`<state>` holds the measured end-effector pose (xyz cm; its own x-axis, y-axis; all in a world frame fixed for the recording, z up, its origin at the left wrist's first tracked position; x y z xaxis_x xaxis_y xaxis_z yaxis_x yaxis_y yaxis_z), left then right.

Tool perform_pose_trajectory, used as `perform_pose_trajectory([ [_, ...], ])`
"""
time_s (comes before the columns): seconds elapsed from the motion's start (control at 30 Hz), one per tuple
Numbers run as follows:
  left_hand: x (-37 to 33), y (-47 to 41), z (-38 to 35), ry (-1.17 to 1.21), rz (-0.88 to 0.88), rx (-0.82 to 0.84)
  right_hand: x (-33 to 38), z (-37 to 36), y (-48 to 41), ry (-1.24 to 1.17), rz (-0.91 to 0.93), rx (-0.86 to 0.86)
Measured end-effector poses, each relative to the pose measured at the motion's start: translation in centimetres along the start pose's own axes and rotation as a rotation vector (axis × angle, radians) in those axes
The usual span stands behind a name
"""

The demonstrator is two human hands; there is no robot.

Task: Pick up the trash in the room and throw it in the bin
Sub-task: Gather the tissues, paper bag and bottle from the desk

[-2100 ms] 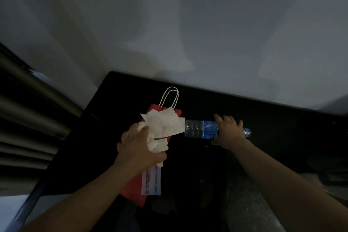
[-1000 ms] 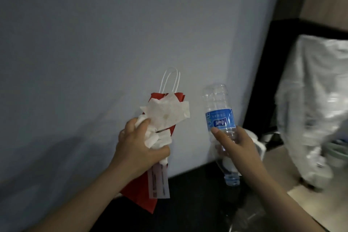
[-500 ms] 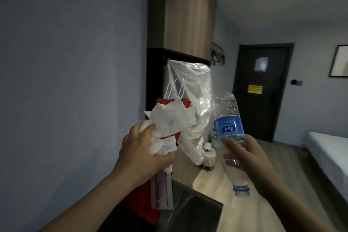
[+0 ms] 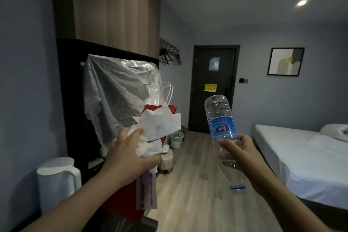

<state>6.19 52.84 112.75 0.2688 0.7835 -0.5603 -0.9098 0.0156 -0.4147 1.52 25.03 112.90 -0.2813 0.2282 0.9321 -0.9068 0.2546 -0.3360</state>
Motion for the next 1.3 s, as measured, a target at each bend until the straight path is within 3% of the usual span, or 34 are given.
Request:
perform_pose_trajectory([
  [0.23,-3.1,-9.3,-9.1,-0.048,-0.023,0.044,-6.0,4.6,-9.4,0.025,-0.031,-0.079],
  [0.6,-0.6,-29.4,-19.6,0.004,-0.009,0.046,-13.4,3.9,-28.7,0.113,-0.057,-0.107],
  [0.9,-1.8,-43.4,-32.9,0.025,-0.031,0.092,-21.4,7.5,-43.9,0.108,-0.064,-0.162],
  [1.3,-6.2,-60.7,-48.5,-0.064,0.022,0.08,-31.7,14.0,-66.7,0.112,-0.073,-0.094],
])
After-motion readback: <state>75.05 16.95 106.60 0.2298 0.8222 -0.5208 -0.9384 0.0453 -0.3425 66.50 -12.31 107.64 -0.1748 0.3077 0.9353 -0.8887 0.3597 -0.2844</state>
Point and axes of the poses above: each hand's wrist, its own y-axis away from the middle knuckle, its own z-axis out of the back of the hand, x = y × z, the point moved 2 cm from there along -y, towards the middle knuckle, and after that the axes turned 4 degrees about z, right-handed, at the moved point
